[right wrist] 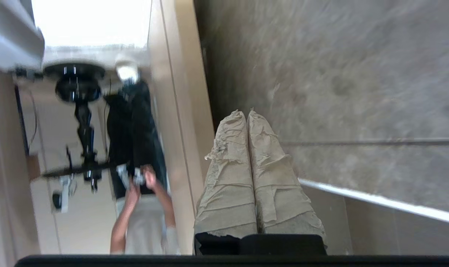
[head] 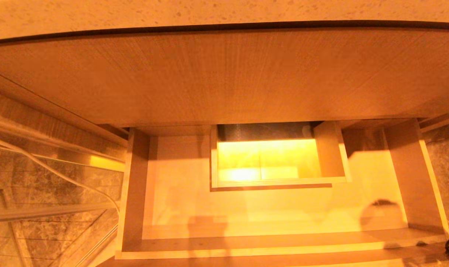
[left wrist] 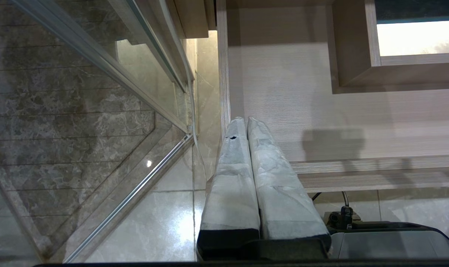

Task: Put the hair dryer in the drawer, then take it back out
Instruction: Close the drawer

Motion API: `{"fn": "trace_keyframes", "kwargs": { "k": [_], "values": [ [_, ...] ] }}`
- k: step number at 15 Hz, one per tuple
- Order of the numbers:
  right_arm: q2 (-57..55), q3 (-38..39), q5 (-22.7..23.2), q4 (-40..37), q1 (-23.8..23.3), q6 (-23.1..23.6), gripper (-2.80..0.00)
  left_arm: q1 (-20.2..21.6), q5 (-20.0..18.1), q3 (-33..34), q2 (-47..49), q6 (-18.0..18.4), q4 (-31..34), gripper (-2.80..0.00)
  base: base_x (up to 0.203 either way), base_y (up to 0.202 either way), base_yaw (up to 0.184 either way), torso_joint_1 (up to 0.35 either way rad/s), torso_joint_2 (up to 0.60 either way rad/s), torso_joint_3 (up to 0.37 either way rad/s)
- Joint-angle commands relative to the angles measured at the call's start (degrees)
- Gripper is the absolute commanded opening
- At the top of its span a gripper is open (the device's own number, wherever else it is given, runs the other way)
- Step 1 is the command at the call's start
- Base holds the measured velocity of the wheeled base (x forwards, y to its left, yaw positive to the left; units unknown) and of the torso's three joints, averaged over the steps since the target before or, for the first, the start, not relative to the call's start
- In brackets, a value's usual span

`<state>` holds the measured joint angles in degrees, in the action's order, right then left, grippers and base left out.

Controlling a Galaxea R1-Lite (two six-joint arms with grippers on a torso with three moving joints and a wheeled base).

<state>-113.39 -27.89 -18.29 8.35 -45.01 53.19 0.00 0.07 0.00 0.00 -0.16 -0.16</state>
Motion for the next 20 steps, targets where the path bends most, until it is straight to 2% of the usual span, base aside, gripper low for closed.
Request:
{"fn": "trace_keyframes", "kwargs": {
  "k": [1,5,13,20],
  "values": [
    [1.00,-0.23,0.86,1.47,0.10,0.25,-2.80,0.00,0.01,0.00,0.00,-0.02,-0.02,-2.80,0.000,0.000,0.000,0.000,0.00,0.000],
    [0.98,-0.58,3.14,7.04,0.30,0.16,-2.80,0.00,0.01,0.00,0.00,-0.02,-0.02,-2.80,0.000,0.000,0.000,0.000,0.00,0.000],
    [0.84,-0.94,6.23,10.35,0.44,-0.37,-2.80,0.00,0.01,0.00,0.00,-0.02,-0.02,-2.80,0.000,0.000,0.000,0.000,0.00,0.000],
    [-2.28,-4.03,7.22,13.49,3.42,-2.71,-2.80,0.00,0.01,0.00,0.00,-0.02,-0.02,-2.80,0.000,0.000,0.000,0.000,0.00,0.000]
  ]
}}
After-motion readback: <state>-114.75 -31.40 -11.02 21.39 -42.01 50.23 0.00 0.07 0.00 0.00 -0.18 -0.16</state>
